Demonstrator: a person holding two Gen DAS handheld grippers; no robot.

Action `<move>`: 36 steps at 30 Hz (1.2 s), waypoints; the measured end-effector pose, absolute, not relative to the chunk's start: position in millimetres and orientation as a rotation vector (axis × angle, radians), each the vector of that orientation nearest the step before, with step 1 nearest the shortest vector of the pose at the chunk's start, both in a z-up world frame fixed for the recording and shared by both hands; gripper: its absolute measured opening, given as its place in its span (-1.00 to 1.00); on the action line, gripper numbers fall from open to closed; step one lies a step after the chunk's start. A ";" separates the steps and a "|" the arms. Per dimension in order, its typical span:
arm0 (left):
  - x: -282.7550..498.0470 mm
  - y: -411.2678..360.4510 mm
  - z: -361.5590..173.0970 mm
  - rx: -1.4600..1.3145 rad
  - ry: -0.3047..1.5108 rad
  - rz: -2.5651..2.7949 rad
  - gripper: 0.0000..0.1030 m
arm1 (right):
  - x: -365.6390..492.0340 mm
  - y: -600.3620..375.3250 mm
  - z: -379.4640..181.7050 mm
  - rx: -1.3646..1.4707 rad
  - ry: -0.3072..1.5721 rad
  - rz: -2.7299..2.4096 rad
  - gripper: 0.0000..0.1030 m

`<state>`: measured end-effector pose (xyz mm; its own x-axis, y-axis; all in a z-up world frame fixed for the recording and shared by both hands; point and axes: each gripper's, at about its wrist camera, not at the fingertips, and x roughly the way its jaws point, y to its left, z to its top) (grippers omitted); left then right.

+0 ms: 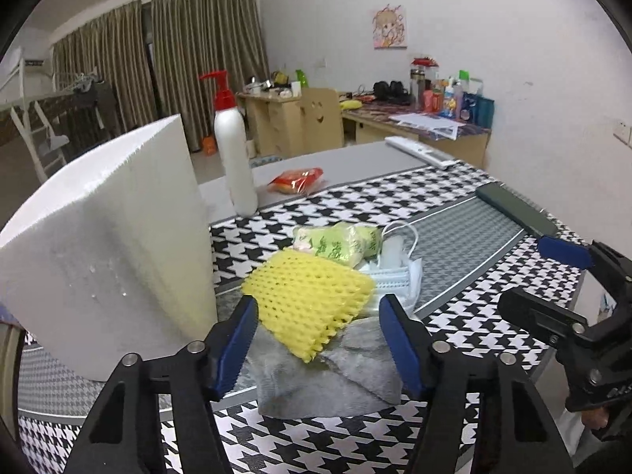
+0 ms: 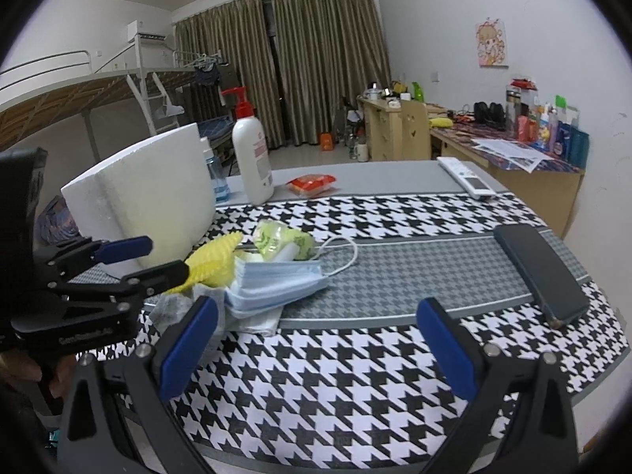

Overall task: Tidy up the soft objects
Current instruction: 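Move the left gripper to the yellow foam net and close on it, then close the right gripper on the blue face mask while the left gripper holds the yellow net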

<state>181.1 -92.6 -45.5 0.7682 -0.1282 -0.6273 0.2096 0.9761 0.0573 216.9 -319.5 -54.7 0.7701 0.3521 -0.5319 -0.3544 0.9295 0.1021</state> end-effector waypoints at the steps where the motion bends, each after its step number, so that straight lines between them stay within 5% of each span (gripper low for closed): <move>1: 182.9 -92.7 -47.4 0.127 0.680 -0.183 0.17 | 217.5 -317.5 -55.0 -0.009 0.577 0.388 0.98; 7: 191.3 -93.6 -55.5 0.115 0.720 -0.179 -0.15 | 222.0 -310.8 -55.4 -0.022 0.588 0.411 0.98; 15: 199.3 -96.7 -68.0 0.125 0.762 -0.190 -0.19 | 228.8 -304.6 -58.2 -0.038 0.610 0.427 0.98; 22: 207.4 -91.6 -73.7 0.099 0.785 -0.186 -0.62 | 238.2 -297.9 -63.7 -0.048 0.657 0.439 0.98; 28: 209.5 -90.0 -73.2 0.084 0.776 -0.196 -0.77 | 247.4 -290.1 -66.2 -0.061 0.690 0.445 0.98; 36: 196.4 -78.7 -55.6 0.044 0.722 -0.226 -0.79 | 261.0 -279.3 -68.6 -0.072 0.738 0.452 0.61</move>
